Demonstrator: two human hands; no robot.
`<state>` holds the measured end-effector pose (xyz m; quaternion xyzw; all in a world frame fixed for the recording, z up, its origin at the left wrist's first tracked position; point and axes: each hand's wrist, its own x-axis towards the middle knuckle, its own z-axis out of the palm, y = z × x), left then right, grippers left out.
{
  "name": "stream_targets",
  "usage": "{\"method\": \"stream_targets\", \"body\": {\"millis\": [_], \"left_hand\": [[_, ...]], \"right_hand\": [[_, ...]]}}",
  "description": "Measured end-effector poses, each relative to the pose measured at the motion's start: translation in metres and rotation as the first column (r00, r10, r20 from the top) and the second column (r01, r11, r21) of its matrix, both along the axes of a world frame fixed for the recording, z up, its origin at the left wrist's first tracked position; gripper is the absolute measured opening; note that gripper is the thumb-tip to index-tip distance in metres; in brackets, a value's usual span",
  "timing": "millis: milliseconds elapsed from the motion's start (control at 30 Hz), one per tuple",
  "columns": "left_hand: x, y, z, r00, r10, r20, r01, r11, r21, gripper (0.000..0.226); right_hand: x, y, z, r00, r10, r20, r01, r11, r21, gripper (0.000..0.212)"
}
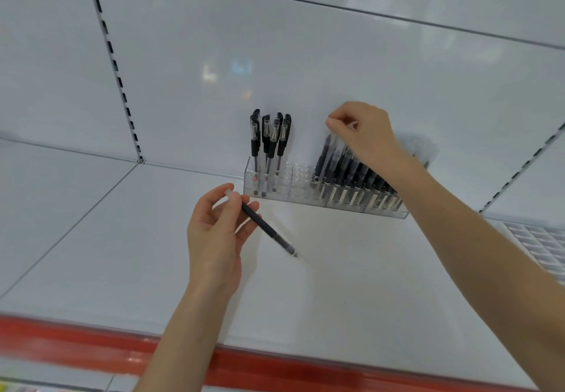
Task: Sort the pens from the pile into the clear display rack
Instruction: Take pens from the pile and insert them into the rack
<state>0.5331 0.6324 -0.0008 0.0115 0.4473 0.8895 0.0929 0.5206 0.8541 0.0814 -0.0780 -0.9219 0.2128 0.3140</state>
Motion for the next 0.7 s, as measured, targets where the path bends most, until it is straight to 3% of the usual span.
{"method": "stream_targets", "body": {"millis": [333,400,467,533,600,700], "left_hand": [[0.0,0.002,0.002,0.999,0.012,0.036,-0.013,1.0,0.027,0.007],[0.0,0.001,0.002,0.999,0.009,0.034,-0.01,1.0,0.025,0.006],[0.0,0.0,0.002,0.999,0.011,0.033,-0.012,1.0,0.022,0.006],[-0.001,0.0,0.004,0.999,0.019,0.036,-0.02,0.999,0.038,0.007],[0.0,0.002,0.006,0.999,0.033,0.042,-0.035,0.997,0.065,0.007],[0.001,0.006,0.007,0.997,0.061,0.045,-0.066,0.991,0.113,0.005]], "right_hand": [[-0.003,0.002,0.005,0.979,-0.085,0.183,0.048,0.978,0.201,0.022],[0.002,-0.001,0.001,0.989,-0.059,0.132,0.031,0.979,0.202,0.023],[0.013,-0.01,-0.004,1.0,-0.031,-0.005,0.031,0.99,0.138,0.023],[0.03,-0.024,-0.005,0.997,0.006,-0.073,-0.009,0.999,-0.043,0.02],[0.049,-0.036,-0.004,0.994,0.1,0.044,-0.09,0.976,-0.199,0.015],[0.071,-0.044,-0.009,0.924,0.255,0.285,-0.163,0.937,-0.31,0.011]]}}
